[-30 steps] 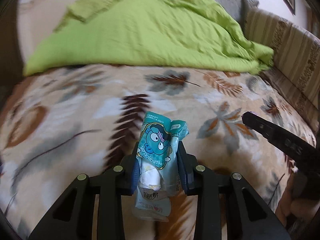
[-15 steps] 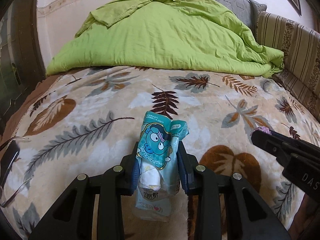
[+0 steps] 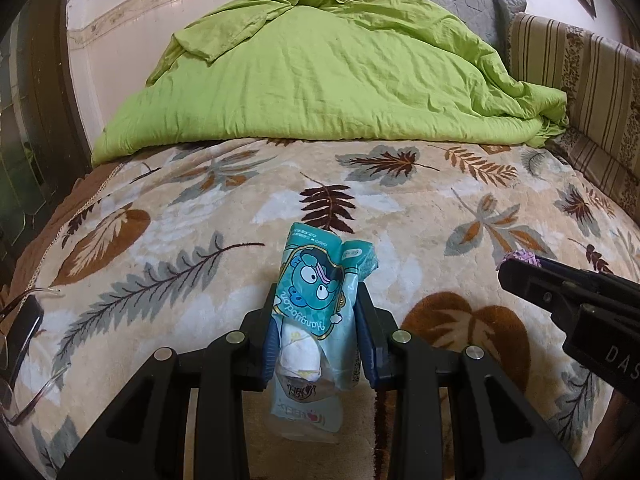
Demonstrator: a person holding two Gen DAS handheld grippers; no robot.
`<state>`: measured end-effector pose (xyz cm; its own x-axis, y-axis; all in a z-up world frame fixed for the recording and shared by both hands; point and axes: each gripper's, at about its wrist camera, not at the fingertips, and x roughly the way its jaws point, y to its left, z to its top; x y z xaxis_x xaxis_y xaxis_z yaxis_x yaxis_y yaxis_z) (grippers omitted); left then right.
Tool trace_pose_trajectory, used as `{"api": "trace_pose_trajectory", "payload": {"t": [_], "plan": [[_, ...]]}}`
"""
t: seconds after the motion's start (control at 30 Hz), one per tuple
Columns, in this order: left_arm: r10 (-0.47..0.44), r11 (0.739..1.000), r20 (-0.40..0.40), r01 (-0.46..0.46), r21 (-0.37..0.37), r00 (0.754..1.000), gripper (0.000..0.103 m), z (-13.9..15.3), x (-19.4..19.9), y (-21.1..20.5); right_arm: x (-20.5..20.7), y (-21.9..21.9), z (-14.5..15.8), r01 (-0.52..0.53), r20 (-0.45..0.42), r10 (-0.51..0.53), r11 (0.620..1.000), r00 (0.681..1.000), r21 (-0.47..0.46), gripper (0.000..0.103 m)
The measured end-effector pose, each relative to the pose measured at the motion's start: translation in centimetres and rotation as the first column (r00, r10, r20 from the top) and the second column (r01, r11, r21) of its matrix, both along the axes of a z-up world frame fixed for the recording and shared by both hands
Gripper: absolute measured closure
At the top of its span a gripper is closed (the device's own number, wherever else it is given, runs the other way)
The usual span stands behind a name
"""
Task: Collect trash
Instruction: 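Lift the teal box with the left gripper and the pink tissue with the right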
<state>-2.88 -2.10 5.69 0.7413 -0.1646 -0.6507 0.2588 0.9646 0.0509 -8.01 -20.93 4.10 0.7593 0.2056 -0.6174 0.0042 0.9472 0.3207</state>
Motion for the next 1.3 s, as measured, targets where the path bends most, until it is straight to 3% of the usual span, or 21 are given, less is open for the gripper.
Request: {"api": "trace_pose_trajectory", "payload": {"t": [1.3], "plan": [[-0.026,0.999,0.041,0.024,0.036,0.999,0.07,0.49,-0.41,-0.43,-0.1,-0.56,-0.12,0.021,-0.003,-0.021,1.0,1.0,-0.004,0.07]]}}
